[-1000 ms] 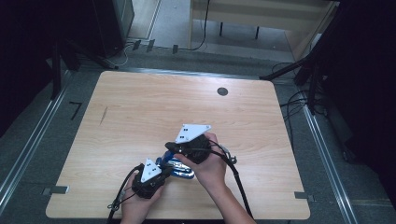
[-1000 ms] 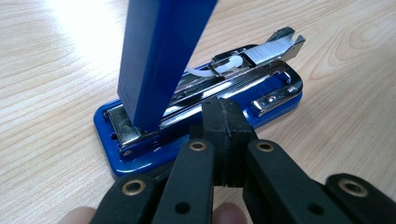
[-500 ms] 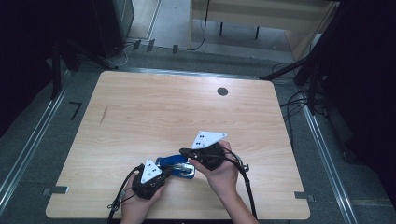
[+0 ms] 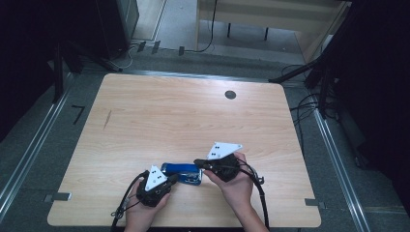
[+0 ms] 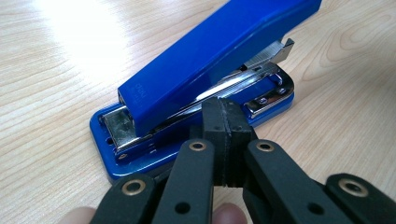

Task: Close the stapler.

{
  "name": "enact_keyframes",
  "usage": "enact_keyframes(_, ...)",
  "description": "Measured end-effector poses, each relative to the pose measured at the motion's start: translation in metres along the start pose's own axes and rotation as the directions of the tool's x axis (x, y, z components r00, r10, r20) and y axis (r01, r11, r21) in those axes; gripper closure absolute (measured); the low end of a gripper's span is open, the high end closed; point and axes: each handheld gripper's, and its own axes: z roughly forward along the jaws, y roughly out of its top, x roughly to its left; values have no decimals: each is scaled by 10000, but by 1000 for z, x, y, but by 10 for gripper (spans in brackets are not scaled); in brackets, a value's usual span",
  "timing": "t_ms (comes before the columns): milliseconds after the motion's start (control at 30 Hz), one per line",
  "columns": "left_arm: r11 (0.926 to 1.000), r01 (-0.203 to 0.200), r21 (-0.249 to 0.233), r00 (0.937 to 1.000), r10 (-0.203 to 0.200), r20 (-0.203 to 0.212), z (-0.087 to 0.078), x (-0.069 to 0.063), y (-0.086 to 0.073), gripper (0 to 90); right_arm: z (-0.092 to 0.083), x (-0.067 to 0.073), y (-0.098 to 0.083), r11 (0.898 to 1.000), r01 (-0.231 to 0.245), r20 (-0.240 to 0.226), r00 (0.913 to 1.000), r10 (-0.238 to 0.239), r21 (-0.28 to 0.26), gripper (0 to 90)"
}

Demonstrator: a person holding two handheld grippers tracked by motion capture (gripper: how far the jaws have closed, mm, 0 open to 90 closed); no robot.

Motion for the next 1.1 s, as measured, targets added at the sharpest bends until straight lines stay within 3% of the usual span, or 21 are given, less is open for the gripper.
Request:
enact_keyframes(233, 10000, -19, 4, 10000, 19, -22, 0, 0, 0, 900, 1, -2, -16, 9996, -284, -50, 9996, 284, -32, 900)
enact_keyframes(433, 10000, -38, -7, 10000, 38, -20, -1, 0, 0, 900, 3, -5, -30, 9981, -534, 299, 9982, 524, 321, 900)
enact_keyframes(567, 10000, -43, 4, 10000, 43, -20, 0, 0, 0, 900, 5, -4, -41, 9969, -686, 117, 9976, 681, 398, 900)
enact_keyframes(1100, 10000, -70, -25, 10000, 70, 5, -1, 0, 0, 900, -1, 0, -24, 9973, -650, -8, 9979, 650, -352, 900)
